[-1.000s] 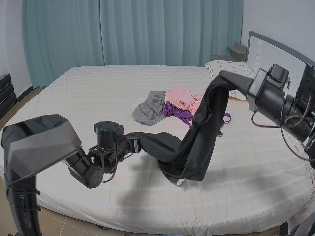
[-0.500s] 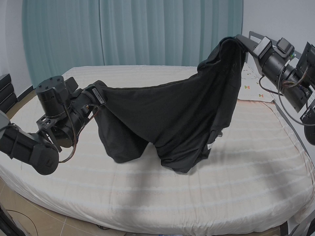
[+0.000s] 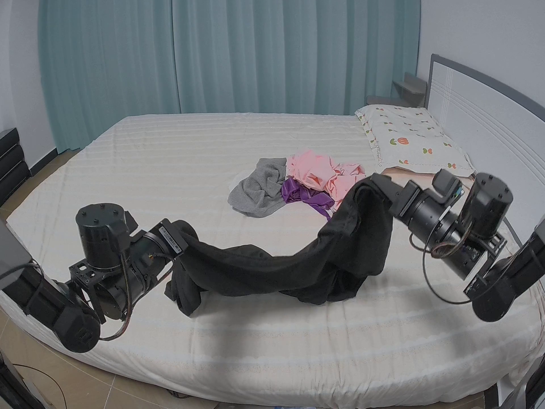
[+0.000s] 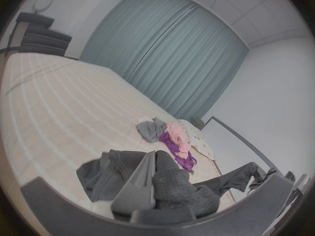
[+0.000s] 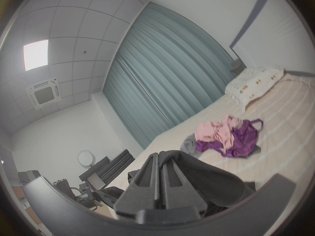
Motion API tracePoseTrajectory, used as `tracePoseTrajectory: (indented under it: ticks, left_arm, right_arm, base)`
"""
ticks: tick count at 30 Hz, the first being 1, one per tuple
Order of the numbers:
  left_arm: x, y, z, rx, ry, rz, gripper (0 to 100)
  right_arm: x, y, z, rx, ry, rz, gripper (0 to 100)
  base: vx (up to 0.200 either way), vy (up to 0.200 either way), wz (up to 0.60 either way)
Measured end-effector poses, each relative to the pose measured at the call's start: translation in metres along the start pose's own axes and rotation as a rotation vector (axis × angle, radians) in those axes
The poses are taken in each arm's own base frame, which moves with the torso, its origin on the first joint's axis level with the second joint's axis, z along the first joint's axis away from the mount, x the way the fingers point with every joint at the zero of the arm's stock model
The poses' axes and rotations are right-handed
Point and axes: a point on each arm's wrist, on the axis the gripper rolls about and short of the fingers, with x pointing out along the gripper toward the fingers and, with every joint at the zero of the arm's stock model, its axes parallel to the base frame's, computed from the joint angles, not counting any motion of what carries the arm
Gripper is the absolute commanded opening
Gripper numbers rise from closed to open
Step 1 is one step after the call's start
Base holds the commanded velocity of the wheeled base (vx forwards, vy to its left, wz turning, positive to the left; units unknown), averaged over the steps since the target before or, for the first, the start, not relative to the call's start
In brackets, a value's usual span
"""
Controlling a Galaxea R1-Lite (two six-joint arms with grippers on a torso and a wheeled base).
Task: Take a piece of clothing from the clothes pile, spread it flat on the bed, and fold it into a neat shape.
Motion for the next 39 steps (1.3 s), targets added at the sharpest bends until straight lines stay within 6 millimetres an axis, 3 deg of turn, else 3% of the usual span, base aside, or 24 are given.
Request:
tracePoseTrajectory:
  ticks: [5,10,14,20,39]
  left_arm:
    - [-0.004,0.012,-0.022,-0.019,0.095,0.035,0]
    - [-0.009,0.017,-0.034,-0.009,0.144,0.053,0]
    - [-0.011,0.02,-0.038,-0.005,0.161,0.065,0]
    - [-0.012,0.022,-0.039,-0.003,0.169,0.072,0]
    - [-0.012,0.02,-0.037,-0.009,0.163,0.051,0]
  right_arm:
    - [-0.005,-0.019,-0.03,0.043,0.084,-0.061,0]
    - [-0.014,-0.023,-0.043,0.055,0.138,-0.091,0]
    - [-0.023,-0.024,-0.045,0.058,0.154,-0.108,0]
    - [-0.03,-0.021,-0.042,0.065,0.152,-0.109,0]
    - [-0.033,-0.015,-0.041,0.076,0.154,-0.094,0]
  base:
    - [0.0,0.0,0.0]
    - [0.0,0.0,0.0]
    - [0.0,0.0,0.0]
    - [-0.2,0.0,0.0]
    - [0.0,0.011,0.0]
